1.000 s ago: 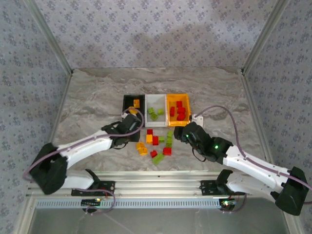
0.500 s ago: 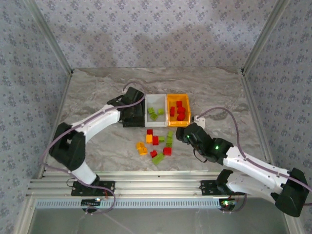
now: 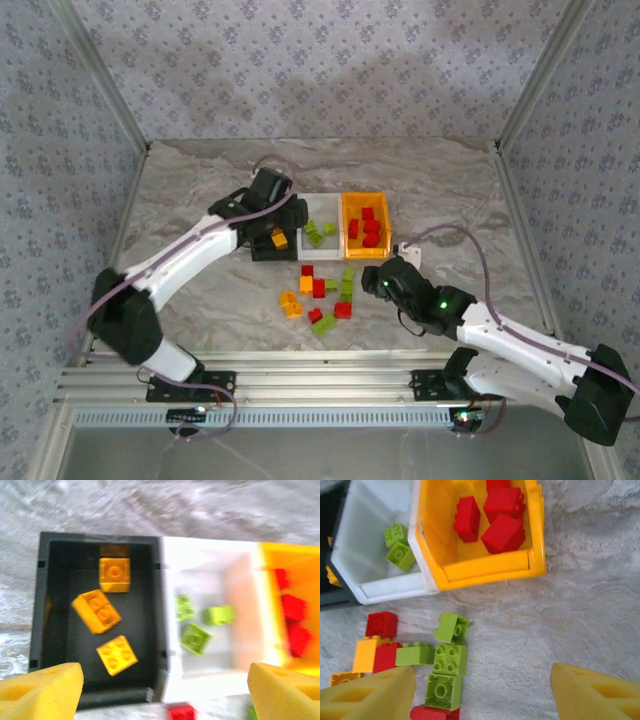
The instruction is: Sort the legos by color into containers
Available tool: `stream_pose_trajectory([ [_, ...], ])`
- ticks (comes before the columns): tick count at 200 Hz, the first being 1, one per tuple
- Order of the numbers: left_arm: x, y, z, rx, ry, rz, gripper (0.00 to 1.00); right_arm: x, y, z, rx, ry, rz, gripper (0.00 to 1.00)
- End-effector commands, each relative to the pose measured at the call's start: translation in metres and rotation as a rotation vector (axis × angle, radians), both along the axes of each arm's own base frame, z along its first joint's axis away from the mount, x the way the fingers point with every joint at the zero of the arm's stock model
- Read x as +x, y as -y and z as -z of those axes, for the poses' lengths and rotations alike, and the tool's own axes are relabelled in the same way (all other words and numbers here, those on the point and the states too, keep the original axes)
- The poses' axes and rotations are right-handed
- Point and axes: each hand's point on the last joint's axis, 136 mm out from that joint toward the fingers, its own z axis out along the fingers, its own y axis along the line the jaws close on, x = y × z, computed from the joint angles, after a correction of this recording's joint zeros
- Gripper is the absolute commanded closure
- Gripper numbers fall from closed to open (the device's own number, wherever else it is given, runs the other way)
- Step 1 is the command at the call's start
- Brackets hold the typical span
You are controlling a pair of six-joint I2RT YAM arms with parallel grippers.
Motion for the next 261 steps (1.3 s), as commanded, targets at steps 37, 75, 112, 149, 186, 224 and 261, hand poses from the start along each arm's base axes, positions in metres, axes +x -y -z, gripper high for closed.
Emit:
stream_pose_trajectory([
  [37,-0.093,0.003,0.003,-0.131,0.025,0.108,0.01,0.009,-0.044,0.033,-0.012,-0.085,-0.066,0.25],
  [75,-0.131,-0.033,0.044,-0.176,-0.015,0.039,0.0,0.031,-0.058,0.042,-0.011,-0.082,-0.008,0.27],
  [112,-0.151,-0.066,0.06,-0.228,0.008,-0.024,0.0,0.054,-0.065,0.058,-0.027,-0.116,0.036,0.31],
  [149,-0.16,-0.084,0.067,-0.233,0.015,-0.063,0.0,0.068,-0.066,0.084,-0.044,-0.182,0.081,0.38],
  [186,-0.164,-0.091,0.074,-0.228,0.009,-0.08,0.0,0.07,-0.059,0.102,-0.072,-0.218,0.108,0.52],
  [224,-0.165,-0.089,0.082,-0.251,-0.003,-0.082,0.0,0.061,-0.045,0.106,-0.069,-0.205,0.128,0.72],
  [261,-0.166,-0.086,0.096,-0.27,-0.021,-0.085,0.0,0.044,-0.023,0.091,-0.058,-0.169,0.136,0.82],
])
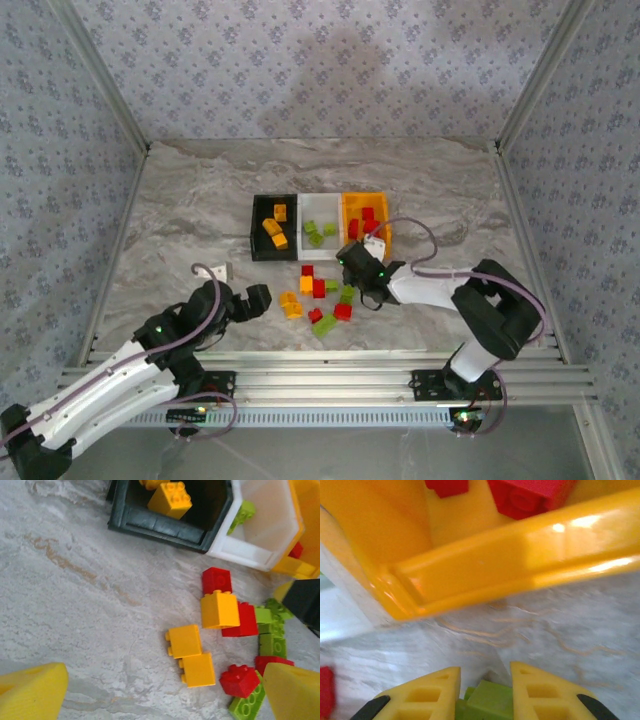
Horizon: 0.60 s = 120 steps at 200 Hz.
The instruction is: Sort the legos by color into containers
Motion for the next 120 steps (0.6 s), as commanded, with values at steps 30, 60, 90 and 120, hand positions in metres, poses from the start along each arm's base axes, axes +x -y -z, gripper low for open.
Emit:
stream_pose_trajectory([
  [30,0.0,0.001,0.005,-0.026,0.001,-0.011,0.0,-0.029,0.031,-0.039,-0.007,0.072,-0.047,0.84],
  [60,-0.003,-0.002,0.015,-0.013,-0.017,-0.011,0.0,-0.029,0.008,-0.088,0.038,0.14,-0.195,0.84],
  [90,-0.004,-0.001,0.02,-0.024,-0.024,-0.014,0.0,-0.002,-0.031,-0.12,0.022,0.174,-0.287,0.84],
  [120,-0.005,-0.001,0.018,-0.027,-0.026,-0.013,0.01,0.04,-0.068,-0.117,-0.031,0.145,-0.302,0.81],
])
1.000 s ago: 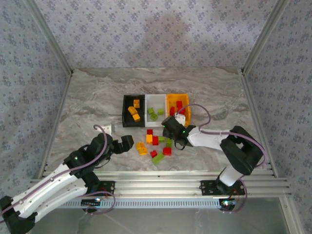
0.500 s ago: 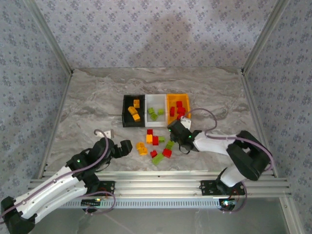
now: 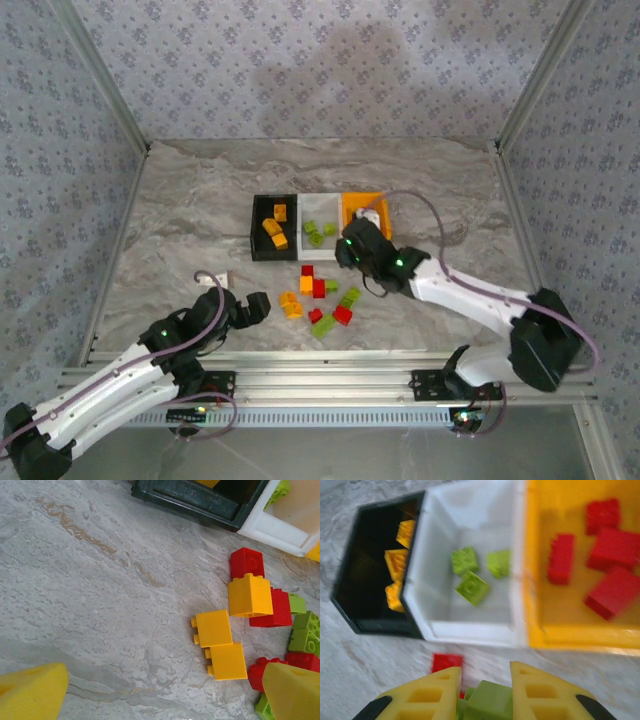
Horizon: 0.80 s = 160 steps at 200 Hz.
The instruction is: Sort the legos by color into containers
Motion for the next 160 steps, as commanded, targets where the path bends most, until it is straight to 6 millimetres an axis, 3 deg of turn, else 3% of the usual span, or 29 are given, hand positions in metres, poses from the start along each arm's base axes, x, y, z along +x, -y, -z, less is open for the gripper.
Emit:
stream_pose_trajectory([
  [1,0.001,0.004,-0.01,-0.039,0.017,0.001,0.01,0.023,-0.021,0.01,-0.09,-0.028,-0.048,0.81],
  [26,-0.001,0.002,-0.009,-0.035,0.006,-0.001,0.01,0.062,-0.031,0.022,-0.133,-0.052,0.005,0.8],
  [57,-0.003,-0.001,-0.009,-0.036,0.006,-0.004,0.0,0.091,-0.035,0.039,-0.174,-0.073,0.047,0.76],
  [74,-0.003,-0.002,-0.011,-0.034,0.011,-0.007,0.0,0.098,-0.041,0.043,-0.193,-0.074,0.02,0.68],
  [88,-0.003,-0.003,-0.012,-0.034,0.015,-0.007,0.0,0.102,-0.045,0.039,-0.185,-0.064,0.007,0.54],
  [112,-0.003,-0.003,-0.015,-0.033,0.021,-0.005,0.0,0.098,-0.047,0.019,-0.162,-0.023,-0.007,0.38],
  [143,-0.002,-0.004,-0.017,-0.033,0.029,-0.014,0.0,0.072,-0.038,-0.004,-0.125,0.023,-0.015,0.33],
  [160,-0.001,-0.004,-0.017,-0.033,0.031,-0.017,0.01,0.048,-0.031,-0.005,-0.12,0.018,-0.023,0.32],
])
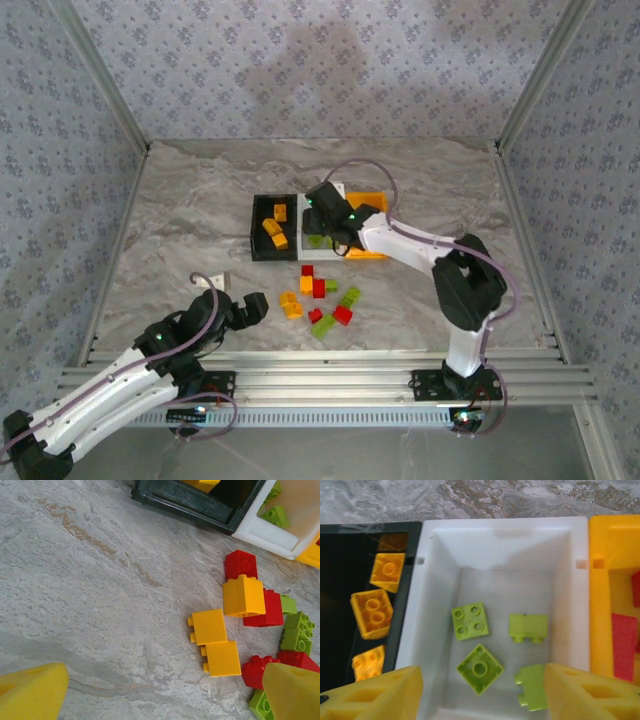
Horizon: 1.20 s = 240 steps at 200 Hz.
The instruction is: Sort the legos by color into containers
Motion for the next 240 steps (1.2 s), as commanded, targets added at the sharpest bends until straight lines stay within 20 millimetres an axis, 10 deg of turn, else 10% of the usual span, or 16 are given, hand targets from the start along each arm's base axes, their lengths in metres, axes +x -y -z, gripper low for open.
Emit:
stream_pose_trajectory([
  [1,0.003,-0.001,-0.013,-0.013,0.022,-0.013,0.0,-0.028,0.009,-0.025,0.028,0.042,-0.006,0.32],
  [102,0.003,-0.005,-0.005,-0.001,0.014,-0.04,0.0,-0.185,0.062,0.074,-0.047,-0.177,0.084,0.26],
  [184,0.001,-0.005,0.002,-0.01,-0.004,-0.039,0.0,-0.193,0.049,0.103,0.046,-0.227,0.25,0.22],
  [240,0.001,-0.006,0.002,-0.025,0.01,-0.044,0.0,-0.204,0.075,0.113,0.014,-0.271,0.288,0.52],
])
